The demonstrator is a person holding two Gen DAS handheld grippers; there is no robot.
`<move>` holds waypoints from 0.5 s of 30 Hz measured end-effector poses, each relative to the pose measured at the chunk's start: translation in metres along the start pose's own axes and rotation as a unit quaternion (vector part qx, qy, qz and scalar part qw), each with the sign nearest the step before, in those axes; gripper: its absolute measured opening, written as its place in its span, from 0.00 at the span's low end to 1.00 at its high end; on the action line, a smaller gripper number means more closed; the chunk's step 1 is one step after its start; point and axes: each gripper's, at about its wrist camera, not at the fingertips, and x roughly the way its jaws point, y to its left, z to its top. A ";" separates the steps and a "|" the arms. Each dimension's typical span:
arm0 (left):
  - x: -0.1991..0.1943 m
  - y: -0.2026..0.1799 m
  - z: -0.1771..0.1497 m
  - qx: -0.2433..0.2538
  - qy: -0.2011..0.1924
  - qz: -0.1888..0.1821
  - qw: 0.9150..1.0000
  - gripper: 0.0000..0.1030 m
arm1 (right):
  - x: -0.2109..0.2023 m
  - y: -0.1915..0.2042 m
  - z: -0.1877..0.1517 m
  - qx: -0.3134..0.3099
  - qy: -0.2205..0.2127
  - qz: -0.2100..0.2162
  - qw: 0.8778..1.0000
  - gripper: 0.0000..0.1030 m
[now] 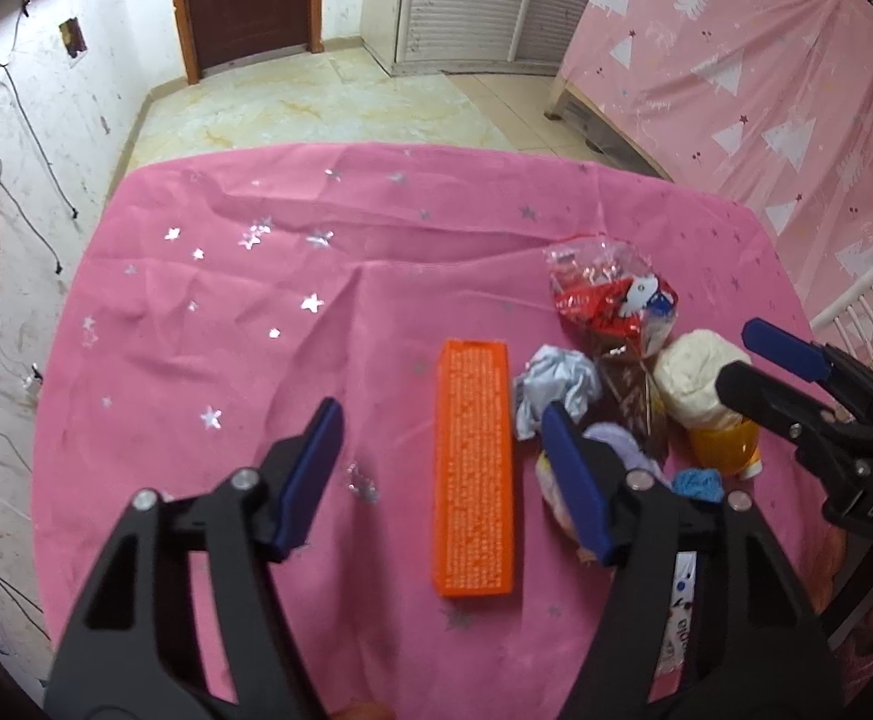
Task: Collect trash
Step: 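Grasp the second orange printed block with the left tool while the right tool grasps the white crumpled ball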
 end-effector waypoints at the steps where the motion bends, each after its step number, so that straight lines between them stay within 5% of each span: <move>1: 0.001 0.000 0.000 0.001 0.000 0.000 1.000 0.63 | 0.002 0.002 0.000 -0.003 0.002 -0.002 1.000 0.63; 10: 0.010 -0.003 -0.007 0.014 0.013 0.007 1.000 0.39 | 0.022 0.014 0.000 -0.032 0.017 -0.031 0.999 0.63; 15: 0.009 -0.005 -0.010 0.018 0.011 0.008 1.000 0.24 | 0.029 0.019 -0.003 -0.043 0.022 -0.037 0.998 0.47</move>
